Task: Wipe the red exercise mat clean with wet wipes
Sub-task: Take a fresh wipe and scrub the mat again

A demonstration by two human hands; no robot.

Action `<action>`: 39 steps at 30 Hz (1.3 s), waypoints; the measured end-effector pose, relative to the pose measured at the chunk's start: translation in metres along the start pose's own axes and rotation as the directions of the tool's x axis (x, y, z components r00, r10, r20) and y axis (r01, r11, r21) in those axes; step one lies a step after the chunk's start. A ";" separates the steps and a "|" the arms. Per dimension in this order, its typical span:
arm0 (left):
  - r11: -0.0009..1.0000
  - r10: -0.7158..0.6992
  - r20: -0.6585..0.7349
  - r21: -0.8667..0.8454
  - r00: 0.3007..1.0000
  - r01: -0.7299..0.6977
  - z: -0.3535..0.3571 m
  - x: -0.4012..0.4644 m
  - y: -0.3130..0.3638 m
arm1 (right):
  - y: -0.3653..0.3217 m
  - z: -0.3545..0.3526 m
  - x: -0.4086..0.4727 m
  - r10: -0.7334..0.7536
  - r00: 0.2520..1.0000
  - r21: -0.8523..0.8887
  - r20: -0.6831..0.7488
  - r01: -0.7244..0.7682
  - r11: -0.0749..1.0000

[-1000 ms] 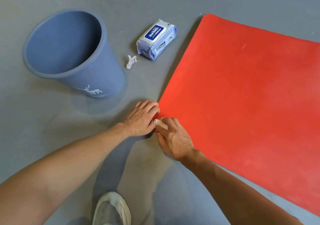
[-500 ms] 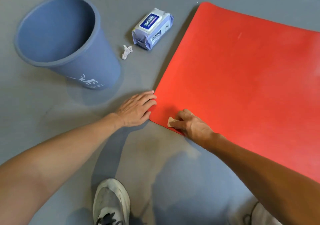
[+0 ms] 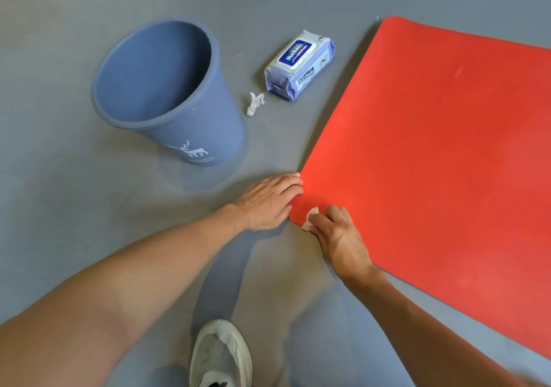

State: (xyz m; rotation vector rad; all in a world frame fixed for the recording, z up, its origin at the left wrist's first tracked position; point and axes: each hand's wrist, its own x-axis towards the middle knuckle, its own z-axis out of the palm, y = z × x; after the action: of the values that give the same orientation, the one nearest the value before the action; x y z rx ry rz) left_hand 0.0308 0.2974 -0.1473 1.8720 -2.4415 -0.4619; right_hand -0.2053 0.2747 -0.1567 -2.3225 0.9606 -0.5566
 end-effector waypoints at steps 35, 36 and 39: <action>0.994 -0.091 -0.220 -0.078 0.971 0.076 0.029 0.003 0.005 | 0.023 -0.009 0.030 0.194 0.981 -0.032 0.015 -0.194 0.981; 0.995 -0.090 -0.244 -0.070 0.966 0.075 0.032 0.004 0.006 | 0.037 -0.023 0.023 0.252 0.968 -0.055 -0.010 -0.252 0.966; 0.993 -0.108 -0.285 -0.068 0.953 0.092 0.041 0.003 0.009 | 0.064 -0.049 0.023 0.355 0.918 -0.099 -0.179 -0.376 0.921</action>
State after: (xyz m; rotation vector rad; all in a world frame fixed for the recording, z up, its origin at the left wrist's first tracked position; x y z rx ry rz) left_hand 0.0128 0.3059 -0.1848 1.8947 -2.1356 -0.2344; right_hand -0.2505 0.2039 -0.1565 -2.1527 1.5088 -0.5379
